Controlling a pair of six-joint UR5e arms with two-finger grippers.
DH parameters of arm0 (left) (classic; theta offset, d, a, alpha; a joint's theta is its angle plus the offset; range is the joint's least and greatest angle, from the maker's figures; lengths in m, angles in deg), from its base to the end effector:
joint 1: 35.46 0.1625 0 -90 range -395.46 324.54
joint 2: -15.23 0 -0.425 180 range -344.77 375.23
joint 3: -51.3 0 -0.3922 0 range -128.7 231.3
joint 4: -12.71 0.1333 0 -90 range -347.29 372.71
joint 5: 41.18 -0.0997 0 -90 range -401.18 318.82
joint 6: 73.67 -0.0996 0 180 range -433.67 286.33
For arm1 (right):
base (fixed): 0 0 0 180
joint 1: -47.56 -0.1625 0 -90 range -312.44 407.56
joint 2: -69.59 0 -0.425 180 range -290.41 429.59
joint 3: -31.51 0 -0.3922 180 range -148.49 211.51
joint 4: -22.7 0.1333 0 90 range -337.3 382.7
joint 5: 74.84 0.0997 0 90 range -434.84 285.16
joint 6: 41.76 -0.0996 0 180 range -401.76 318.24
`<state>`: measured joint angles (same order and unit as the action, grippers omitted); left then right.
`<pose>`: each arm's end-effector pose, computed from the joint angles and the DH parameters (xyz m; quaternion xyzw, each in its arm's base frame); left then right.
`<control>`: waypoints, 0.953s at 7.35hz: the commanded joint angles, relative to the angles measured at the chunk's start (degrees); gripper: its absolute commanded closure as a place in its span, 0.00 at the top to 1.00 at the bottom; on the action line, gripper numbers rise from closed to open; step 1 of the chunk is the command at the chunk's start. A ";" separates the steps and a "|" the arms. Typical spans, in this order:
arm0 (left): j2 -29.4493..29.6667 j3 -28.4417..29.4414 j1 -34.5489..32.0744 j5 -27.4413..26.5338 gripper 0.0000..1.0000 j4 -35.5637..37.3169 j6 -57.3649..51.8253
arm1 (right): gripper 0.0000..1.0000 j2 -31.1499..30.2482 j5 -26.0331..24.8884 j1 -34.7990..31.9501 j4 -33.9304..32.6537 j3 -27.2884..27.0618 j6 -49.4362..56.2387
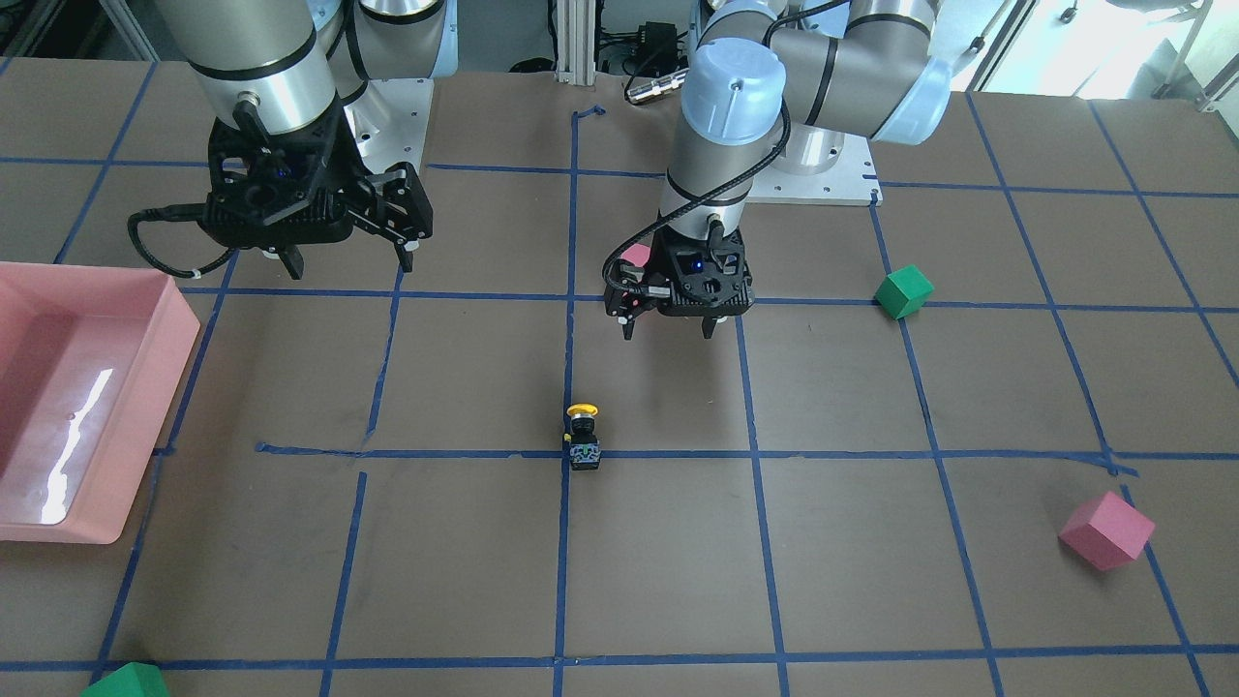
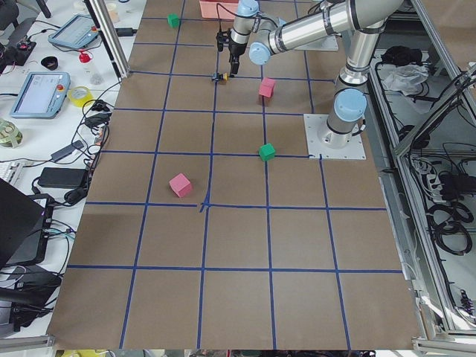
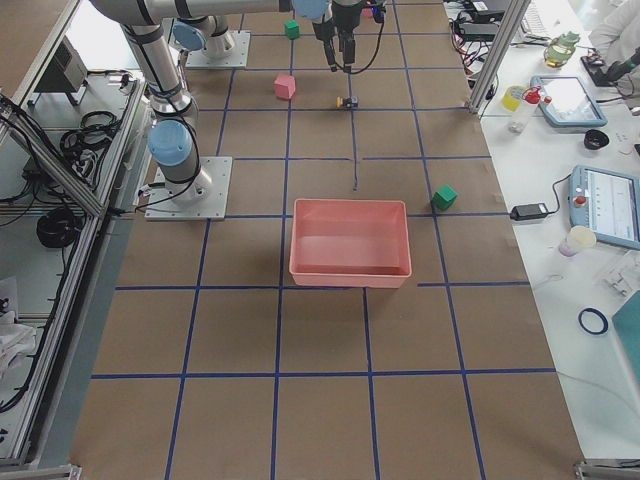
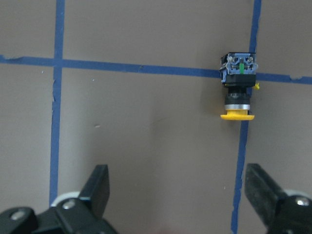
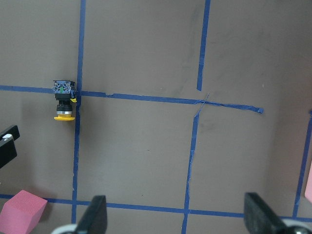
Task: Align button upright
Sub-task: 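Lower the left gripper around the switch body and close it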
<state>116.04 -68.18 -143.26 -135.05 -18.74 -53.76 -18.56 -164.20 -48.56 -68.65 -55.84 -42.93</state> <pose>-0.2748 -0.4418 0.2632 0.0235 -0.9865 0.1608 0.0197 0.1879 -0.4920 0.4970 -0.0433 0.9989 -0.0184 0.0068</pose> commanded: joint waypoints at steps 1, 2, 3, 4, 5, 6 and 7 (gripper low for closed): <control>6.65 -3.02 -1.01 -3.06 1.00 19.25 0.04 | 1.00 0.00 -0.38 0.32 0.12 0.24 -0.32; 9.20 -3.12 -2.31 -5.76 1.00 23.49 1.43 | 1.00 0.08 -0.73 0.58 -0.40 0.24 -0.68; 12.18 -2.86 -4.50 -6.14 1.00 27.10 2.92 | 1.00 0.08 0.05 0.93 -0.49 0.33 -0.77; 14.39 -2.86 -8.00 -9.71 1.00 31.75 3.81 | 1.00 0.26 0.15 1.11 -0.49 0.07 -0.68; 15.19 -2.94 -10.65 -12.27 1.00 33.62 5.12 | 1.00 0.43 0.06 1.37 -0.58 -0.45 -0.68; 16.25 -2.95 -11.02 -13.60 1.00 34.69 5.31 | 1.00 0.35 0.15 1.29 -0.50 -0.46 -0.68; 18.08 -3.03 -11.11 -13.79 0.99 38.79 4.88 | 1.00 0.43 0.15 1.29 -0.49 -0.46 -0.68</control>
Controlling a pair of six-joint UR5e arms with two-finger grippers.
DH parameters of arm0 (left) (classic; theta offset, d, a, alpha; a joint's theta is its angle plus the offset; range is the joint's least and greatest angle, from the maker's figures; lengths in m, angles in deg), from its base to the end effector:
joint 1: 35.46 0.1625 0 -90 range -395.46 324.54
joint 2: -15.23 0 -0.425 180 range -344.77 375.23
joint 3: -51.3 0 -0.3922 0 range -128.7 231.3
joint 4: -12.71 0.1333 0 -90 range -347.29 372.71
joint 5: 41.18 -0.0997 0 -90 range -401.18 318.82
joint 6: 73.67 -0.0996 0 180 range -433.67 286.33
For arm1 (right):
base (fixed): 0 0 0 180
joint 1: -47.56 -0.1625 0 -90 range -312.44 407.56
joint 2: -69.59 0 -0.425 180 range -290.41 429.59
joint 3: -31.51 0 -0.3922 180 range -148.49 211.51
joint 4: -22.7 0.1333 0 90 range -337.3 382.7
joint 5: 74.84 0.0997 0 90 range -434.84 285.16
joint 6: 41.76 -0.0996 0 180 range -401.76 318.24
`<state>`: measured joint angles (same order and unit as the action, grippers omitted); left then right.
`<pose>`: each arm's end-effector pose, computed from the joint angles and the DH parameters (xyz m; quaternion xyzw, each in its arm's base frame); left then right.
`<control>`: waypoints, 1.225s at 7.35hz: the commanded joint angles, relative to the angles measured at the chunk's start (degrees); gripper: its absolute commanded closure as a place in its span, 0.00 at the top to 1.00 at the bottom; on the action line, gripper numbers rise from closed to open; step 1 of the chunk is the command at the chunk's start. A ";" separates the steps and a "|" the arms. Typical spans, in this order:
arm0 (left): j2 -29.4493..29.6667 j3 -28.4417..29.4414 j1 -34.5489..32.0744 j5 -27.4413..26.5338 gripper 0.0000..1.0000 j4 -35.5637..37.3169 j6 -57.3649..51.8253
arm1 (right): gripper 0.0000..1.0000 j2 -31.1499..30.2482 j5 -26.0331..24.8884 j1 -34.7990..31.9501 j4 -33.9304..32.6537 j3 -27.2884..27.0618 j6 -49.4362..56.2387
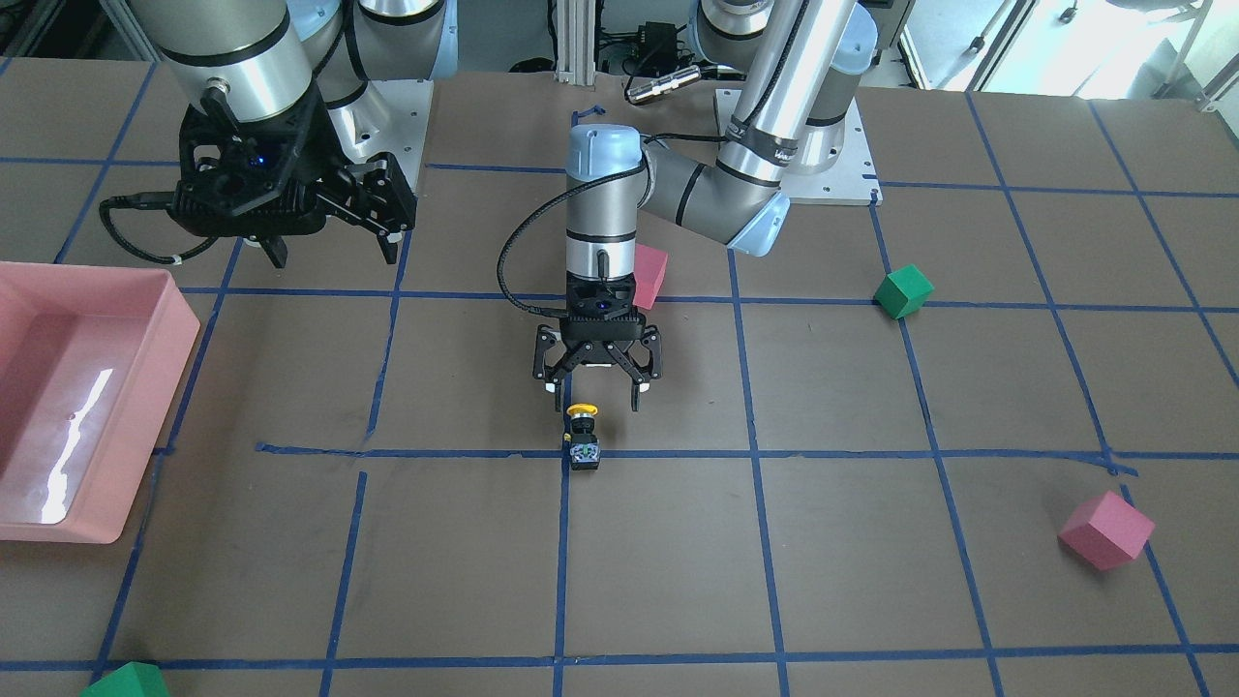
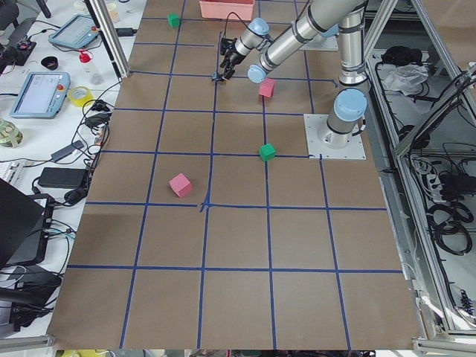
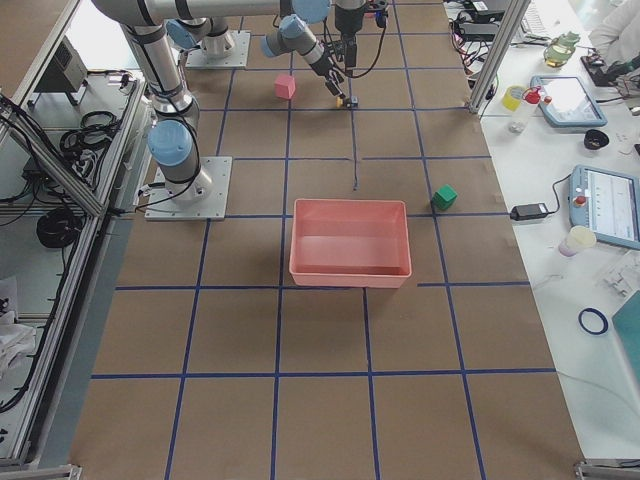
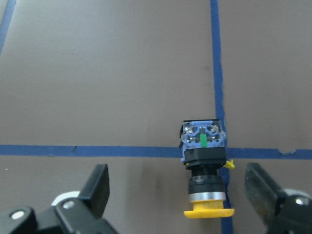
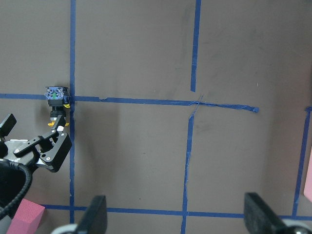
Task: Align button upright
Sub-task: 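Lower the left gripper around the switch body and close it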
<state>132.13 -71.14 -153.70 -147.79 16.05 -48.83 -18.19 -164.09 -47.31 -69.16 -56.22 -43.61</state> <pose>-0.3423 -0.4158 0.1808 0.0141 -0.9471 0.3205 0.0057 0.1776 -0.4984 0.4913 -0.0265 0.9995 -0.0163 0.0075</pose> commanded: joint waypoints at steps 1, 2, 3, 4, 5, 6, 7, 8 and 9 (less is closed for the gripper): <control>3.32 0.10 -0.76 -1.05 0.99 5.17 -0.15 | 1.00 0.07 0.03 0.03 0.11 -0.16 0.00; 4.38 0.10 -1.20 -1.14 0.97 5.19 -0.06 | 1.00 0.07 -0.05 0.03 0.11 -0.25 0.00; 5.35 0.10 -1.37 -1.40 0.96 6.66 -0.06 | 1.00 0.07 0.03 0.03 0.02 -0.60 0.00; 6.66 0.02 -1.38 -1.66 0.95 8.77 -0.06 | 1.00 0.07 0.03 0.03 0.02 -0.60 0.00; 7.29 -0.07 -1.46 -1.67 0.87 10.09 -0.15 | 1.00 0.07 0.03 0.03 0.11 -0.69 0.00; 7.38 -0.07 -1.46 -1.67 0.73 10.11 -0.23 | 1.00 0.07 0.03 0.03 0.02 -0.69 0.00; 7.55 -0.33 -1.46 -1.75 0.65 10.11 -0.06 | 1.00 0.07 0.03 0.03 0.02 -0.69 0.00; 7.64 -0.25 -1.46 -1.84 0.61 10.19 0.38 | 1.00 0.07 0.03 0.03 0.02 -0.69 0.00; 7.82 -0.34 -1.46 -2.10 0.47 10.11 0.47 | 1.00 0.07 0.03 0.03 0.11 -0.78 0.00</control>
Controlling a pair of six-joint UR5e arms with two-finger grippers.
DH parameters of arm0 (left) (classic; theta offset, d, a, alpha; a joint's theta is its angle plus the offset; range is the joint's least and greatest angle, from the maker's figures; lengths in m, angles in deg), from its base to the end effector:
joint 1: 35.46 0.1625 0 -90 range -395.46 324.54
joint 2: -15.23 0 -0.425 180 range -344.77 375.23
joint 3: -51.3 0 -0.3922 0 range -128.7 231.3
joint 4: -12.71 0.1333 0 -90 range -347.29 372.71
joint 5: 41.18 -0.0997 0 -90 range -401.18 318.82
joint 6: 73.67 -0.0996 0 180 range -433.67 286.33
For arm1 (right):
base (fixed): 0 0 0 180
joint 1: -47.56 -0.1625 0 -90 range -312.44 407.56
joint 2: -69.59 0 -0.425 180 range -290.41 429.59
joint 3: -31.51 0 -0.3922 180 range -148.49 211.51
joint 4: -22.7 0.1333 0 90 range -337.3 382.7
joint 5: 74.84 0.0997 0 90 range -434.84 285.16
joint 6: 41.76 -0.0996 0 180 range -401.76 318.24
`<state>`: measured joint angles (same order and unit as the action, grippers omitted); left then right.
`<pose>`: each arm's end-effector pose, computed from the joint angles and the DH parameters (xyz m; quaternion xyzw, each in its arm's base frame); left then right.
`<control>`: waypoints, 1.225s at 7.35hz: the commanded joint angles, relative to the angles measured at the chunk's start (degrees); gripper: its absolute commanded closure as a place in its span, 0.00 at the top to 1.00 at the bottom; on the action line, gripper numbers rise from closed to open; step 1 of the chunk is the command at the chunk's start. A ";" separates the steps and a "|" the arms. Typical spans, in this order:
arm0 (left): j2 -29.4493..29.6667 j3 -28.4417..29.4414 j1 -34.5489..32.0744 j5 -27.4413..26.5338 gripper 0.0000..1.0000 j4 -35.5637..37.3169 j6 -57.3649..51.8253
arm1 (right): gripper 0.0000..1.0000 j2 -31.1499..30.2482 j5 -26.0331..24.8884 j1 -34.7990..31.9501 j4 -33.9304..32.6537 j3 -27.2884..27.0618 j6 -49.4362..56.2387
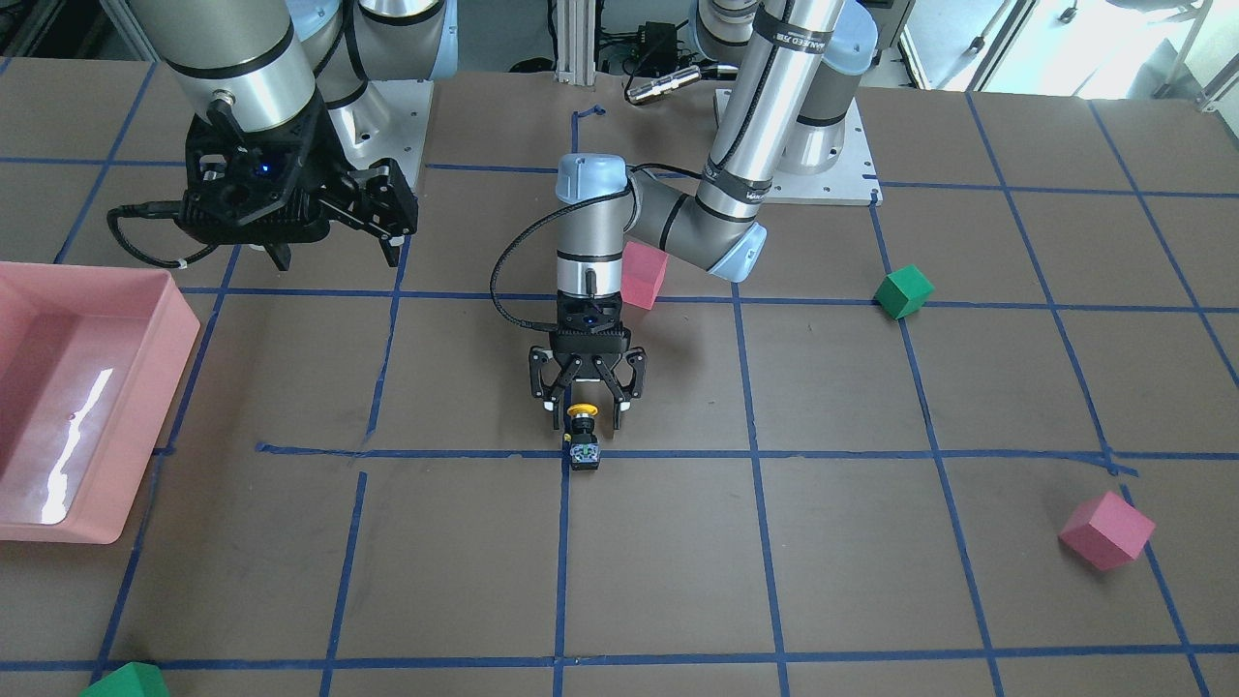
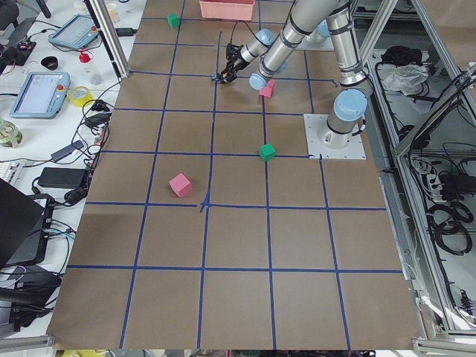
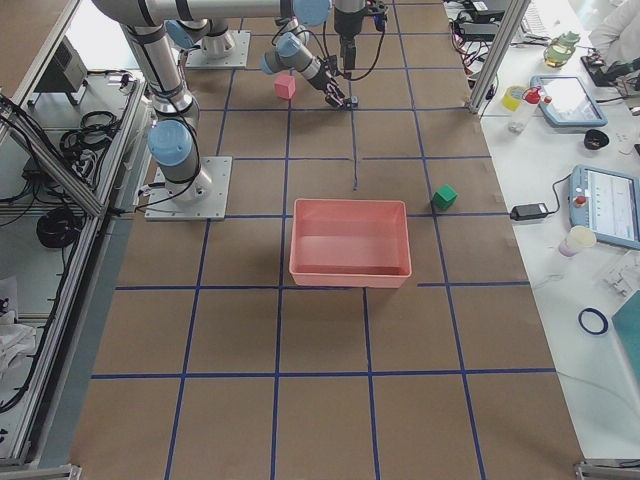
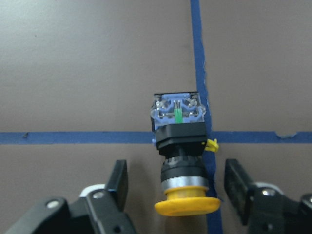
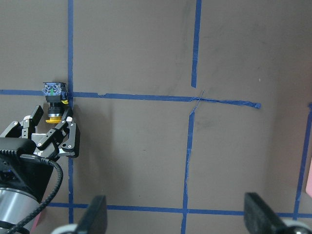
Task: Align button upright
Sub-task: 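Lift the switch with the left gripper and rotate it cap-down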
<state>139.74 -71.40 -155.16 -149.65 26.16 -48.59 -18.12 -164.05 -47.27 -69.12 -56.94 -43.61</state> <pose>-0.3505 -0.4091 0.1339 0.0121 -0.9393 0.3427 0.0058 0.1772 -0.4976 0.4844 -0.0261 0.9996 -0.0090 0.0074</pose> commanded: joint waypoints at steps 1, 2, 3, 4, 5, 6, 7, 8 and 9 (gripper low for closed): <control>0.12 0.19 0.00 -0.25 0.31 -0.09 0.14 | 1.00 0.00 0.00 0.00 0.07 0.02 0.00; -0.32 0.36 0.00 -0.25 0.14 -0.27 0.40 | 1.00 0.00 -0.17 0.00 0.07 -0.06 0.70; -1.10 0.62 0.00 -0.25 0.09 -2.10 4.06 | 1.00 0.00 -0.09 -0.17 0.16 -0.15 0.09; -1.81 1.93 0.08 -0.33 0.01 -4.99 4.97 | 1.00 0.00 -0.09 0.00 0.24 -0.41 0.09; -2.86 5.51 0.78 -0.42 0.00 -7.71 4.80 | 1.00 0.00 -0.09 0.00 0.25 -0.42 0.09; -4.44 9.55 2.44 0.01 0.00 -15.48 5.15 | 1.00 0.00 -0.09 -0.09 0.25 -0.50 0.09; -6.10 11.94 4.46 1.15 0.00 -22.87 6.20 | 1.00 0.00 -0.09 0.00 0.16 -0.50 0.09; -7.60 12.66 7.61 6.38 0.00 -28.25 6.47 | 1.00 0.00 -0.09 0.00 0.16 -0.50 0.09; -9.27 14.41 11.56 13.92 0.00 -38.57 10.73 | 1.00 0.00 -0.09 -0.09 0.16 -0.42 0.09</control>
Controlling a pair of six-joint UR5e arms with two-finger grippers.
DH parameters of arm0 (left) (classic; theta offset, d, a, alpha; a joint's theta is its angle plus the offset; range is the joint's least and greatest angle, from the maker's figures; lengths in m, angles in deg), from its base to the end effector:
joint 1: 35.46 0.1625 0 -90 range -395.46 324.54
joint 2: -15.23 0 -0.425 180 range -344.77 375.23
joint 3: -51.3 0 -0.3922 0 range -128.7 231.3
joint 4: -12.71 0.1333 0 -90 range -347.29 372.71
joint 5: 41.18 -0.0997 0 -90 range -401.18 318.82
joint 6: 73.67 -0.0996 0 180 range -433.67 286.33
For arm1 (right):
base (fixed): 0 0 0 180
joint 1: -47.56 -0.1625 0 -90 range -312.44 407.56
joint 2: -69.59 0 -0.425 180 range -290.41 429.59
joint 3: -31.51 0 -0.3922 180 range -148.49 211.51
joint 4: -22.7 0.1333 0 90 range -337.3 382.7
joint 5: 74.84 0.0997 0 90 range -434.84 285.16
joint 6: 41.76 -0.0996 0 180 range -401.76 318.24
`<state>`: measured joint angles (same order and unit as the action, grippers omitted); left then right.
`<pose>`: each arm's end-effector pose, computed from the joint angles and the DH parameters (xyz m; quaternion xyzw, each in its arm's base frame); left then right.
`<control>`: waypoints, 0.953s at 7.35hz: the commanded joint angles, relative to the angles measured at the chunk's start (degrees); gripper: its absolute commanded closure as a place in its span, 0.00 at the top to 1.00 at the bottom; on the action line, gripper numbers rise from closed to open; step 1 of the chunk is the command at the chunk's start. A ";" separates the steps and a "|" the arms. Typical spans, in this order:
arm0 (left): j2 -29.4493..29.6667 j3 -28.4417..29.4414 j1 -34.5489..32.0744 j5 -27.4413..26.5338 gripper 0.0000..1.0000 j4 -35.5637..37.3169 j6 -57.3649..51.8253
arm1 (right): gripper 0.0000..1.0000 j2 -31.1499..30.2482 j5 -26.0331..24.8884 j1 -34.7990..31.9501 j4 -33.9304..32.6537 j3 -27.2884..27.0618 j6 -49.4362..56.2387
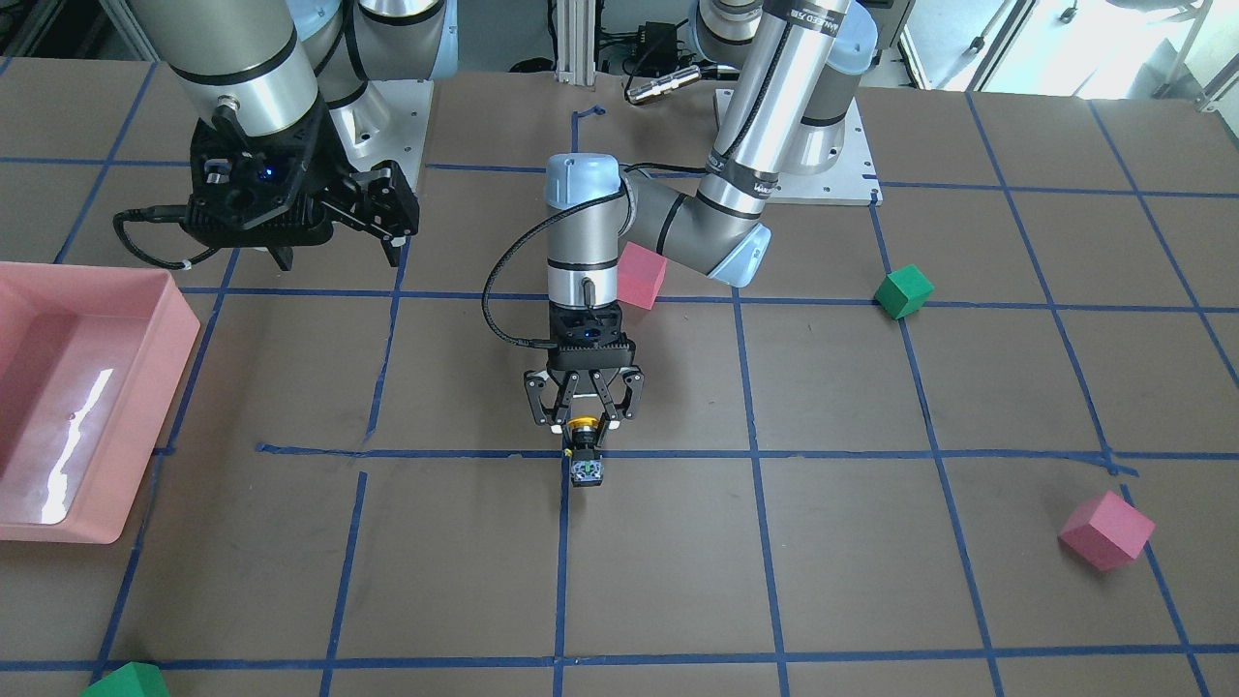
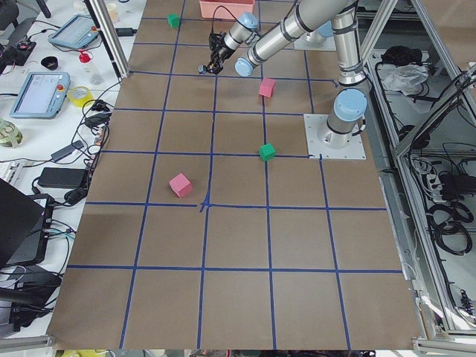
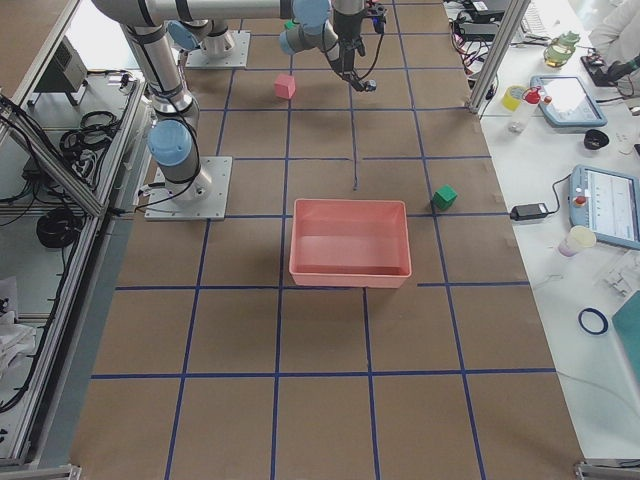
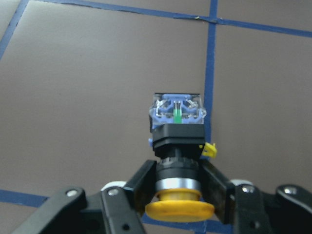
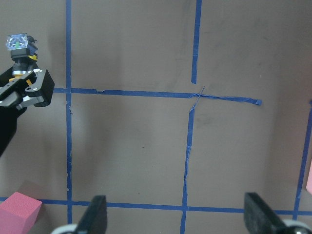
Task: Align button upright
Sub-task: 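Lift the switch with the left gripper and rotate it cap-down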
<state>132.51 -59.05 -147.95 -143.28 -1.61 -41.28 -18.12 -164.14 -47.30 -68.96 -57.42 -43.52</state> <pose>-0.3307 -0.5048 0.2114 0.1087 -0.9590 0.2610 0.0203 0.1772 -0.4963 0.4800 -0.0271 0.9996 -0.0035 0.0063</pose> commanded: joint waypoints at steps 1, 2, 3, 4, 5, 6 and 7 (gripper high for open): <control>-2.75 7.81 5.52 11.27 0.00 -21.78 9.64 | 1.00 0.00 0.00 -0.06 -0.01 -0.02 0.00; -1.80 15.53 6.22 16.36 0.00 -35.38 14.66 | 1.00 0.00 0.00 0.03 -0.10 -0.02 0.00; -0.66 20.83 7.97 19.37 0.00 -45.95 16.28 | 1.00 0.09 0.00 0.03 -0.01 -0.02 0.00; 0.66 23.14 10.25 26.01 0.00 -49.97 21.17 | 1.00 0.00 0.09 0.03 -0.10 -0.02 0.00; 2.85 23.60 13.14 33.82 0.00 -50.28 26.09 | 1.00 0.00 0.00 0.03 -0.01 -0.11 0.09; 4.35 23.34 13.61 37.90 0.00 -50.37 28.92 | 1.00 0.00 0.09 0.03 -0.01 -0.20 0.00; 5.93 22.47 13.61 41.16 0.00 -50.37 29.39 | 1.00 0.00 0.09 0.03 -0.01 -0.29 0.00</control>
<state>136.41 -36.10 -134.96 -107.20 -51.55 -14.03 -18.12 -164.07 -47.28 -68.98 -57.60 -43.50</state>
